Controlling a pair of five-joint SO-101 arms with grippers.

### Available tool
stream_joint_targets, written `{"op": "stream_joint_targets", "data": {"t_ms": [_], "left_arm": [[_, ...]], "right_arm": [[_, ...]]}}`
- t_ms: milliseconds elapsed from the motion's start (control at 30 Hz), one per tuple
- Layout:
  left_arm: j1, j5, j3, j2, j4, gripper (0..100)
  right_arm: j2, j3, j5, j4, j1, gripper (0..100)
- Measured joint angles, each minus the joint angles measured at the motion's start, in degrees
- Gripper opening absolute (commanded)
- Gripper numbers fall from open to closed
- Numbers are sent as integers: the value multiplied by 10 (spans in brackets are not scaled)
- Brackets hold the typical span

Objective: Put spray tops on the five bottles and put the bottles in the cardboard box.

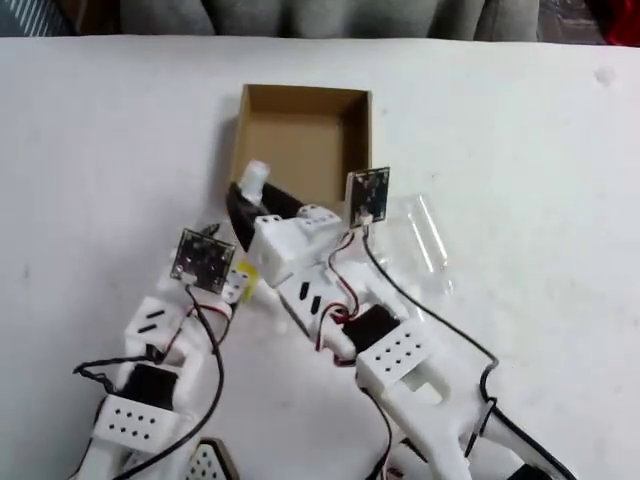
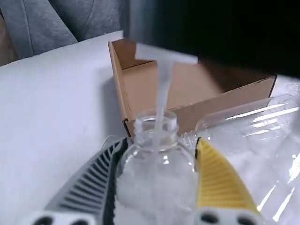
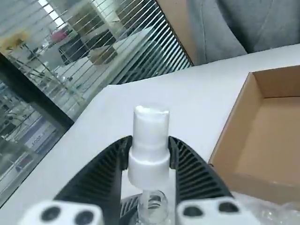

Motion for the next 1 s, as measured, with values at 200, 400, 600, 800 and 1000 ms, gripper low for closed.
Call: {"op": "stream_joint_targets", "data": {"t_ms": [200,400,600,800,1000], "left_arm": [[0,0,0,0,0,28],[0,0,0,0,0,28],[0,0,5,0,0,30],[0,0,11,0,0,31],[0,0,11,0,0,31]], "right_arm": [[3,0,2,5,-3,132],[3,-4,2,55,-18,138],[3,-35,54,124,-17,138],[-59,-41,62,164,20,129],[-131,-41,64,209,76,31]]}}
